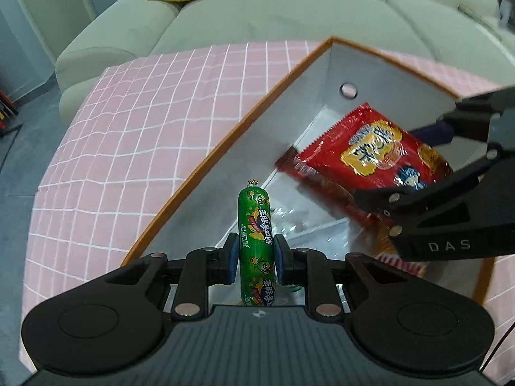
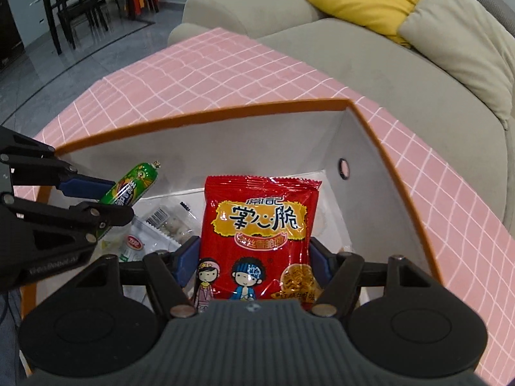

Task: Organize snacks
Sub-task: 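Carry the sausage and red cartoon bag into the shoebox and open both grippers, then withdraw both grippers from the box toward the clear snack packs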

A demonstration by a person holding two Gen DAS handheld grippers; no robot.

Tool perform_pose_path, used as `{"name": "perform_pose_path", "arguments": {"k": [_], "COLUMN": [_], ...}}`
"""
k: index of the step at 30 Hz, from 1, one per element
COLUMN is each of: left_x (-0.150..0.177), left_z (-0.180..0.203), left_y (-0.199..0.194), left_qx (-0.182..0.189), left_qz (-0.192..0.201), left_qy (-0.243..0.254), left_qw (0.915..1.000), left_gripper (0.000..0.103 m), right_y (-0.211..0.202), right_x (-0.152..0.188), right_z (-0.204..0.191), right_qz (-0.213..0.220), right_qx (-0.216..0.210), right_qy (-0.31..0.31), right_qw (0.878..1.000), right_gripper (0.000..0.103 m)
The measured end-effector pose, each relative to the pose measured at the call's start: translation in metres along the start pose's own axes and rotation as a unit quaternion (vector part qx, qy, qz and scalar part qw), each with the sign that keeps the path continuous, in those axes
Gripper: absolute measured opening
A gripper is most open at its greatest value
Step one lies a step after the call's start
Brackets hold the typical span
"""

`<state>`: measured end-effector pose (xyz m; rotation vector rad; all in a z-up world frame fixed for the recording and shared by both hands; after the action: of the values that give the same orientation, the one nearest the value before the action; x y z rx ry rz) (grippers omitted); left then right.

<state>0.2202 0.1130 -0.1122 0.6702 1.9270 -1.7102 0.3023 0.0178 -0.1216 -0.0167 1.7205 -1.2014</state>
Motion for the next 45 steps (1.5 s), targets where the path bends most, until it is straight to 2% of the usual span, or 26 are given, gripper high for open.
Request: {"name": "perform_pose_path", "arguments": {"k": [7, 12, 17, 20, 21, 24, 30, 37, 45], "left_x": [0.005, 0.007, 0.006, 0.002, 0.001, -0.004, -0.011, -0.016, -0.011], "left_z": [-0.001, -0.005, -0.005, -0.005, -0.006, -0.006, -0.004, 0.005, 0.029], "left_y": [0.007, 0.009, 0.008, -0.001, -0.005, -0.020, -0.051, -0.093, -0.136], "left_qx": [-0.008, -0.008, -0.013, -0.017, -0.017, -0.013, -0.013, 0.005, 0.035], "left_qz": [-0.023, -0.025, -0.019, -0.009, -0.003, 0.017, 0.054, 0.106, 0.156], "left_qy": [0.018, 0.009, 0.011, 0.009, 0.007, 0.003, -0.008, -0.031, -0.054], "left_qw": [0.9995, 0.9996, 0.9997, 0.9998, 0.9998, 0.9998, 0.9984, 0.9939, 0.9856], "left_gripper": [0.025, 0.026, 0.026, 0.032, 0.037, 0.049, 0.060, 0.065, 0.066], "right_y": [0.024, 0.028, 0.018, 0.008, 0.004, -0.012, -0.054, -0.108, -0.174], "right_x": [0.006, 0.007, 0.007, 0.002, 0.000, -0.003, -0.005, 0.002, 0.039], "right_z": [-0.014, -0.012, -0.012, -0.011, -0.010, -0.006, -0.001, -0.003, -0.005], "right_qz": [-0.017, -0.025, -0.012, 0.001, 0.007, 0.028, 0.073, 0.128, 0.189], "right_qx": [0.002, -0.006, -0.002, 0.010, 0.017, 0.028, 0.037, 0.054, 0.088], "right_qy": [-0.027, -0.001, 0.002, 0.001, 0.001, 0.010, 0.033, 0.049, 0.077], "right_qw": [0.999, 1.000, 1.000, 1.000, 1.000, 0.999, 0.996, 0.989, 0.975], "right_gripper": [0.067, 0.070, 0.075, 0.080, 0.083, 0.085, 0.088, 0.090, 0.092]}}
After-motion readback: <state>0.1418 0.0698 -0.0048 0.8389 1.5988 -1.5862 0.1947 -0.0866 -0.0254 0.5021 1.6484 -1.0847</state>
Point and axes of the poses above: each gripper's, at about its wrist camera, not at the fingertips, and y roughly the way its jaws point, z to its right, x to its underside, the point moved 1 cm from there along y, roughly the way its jaws point, and after that the axes turned 14 degrees about z, right-handed, at the moved point
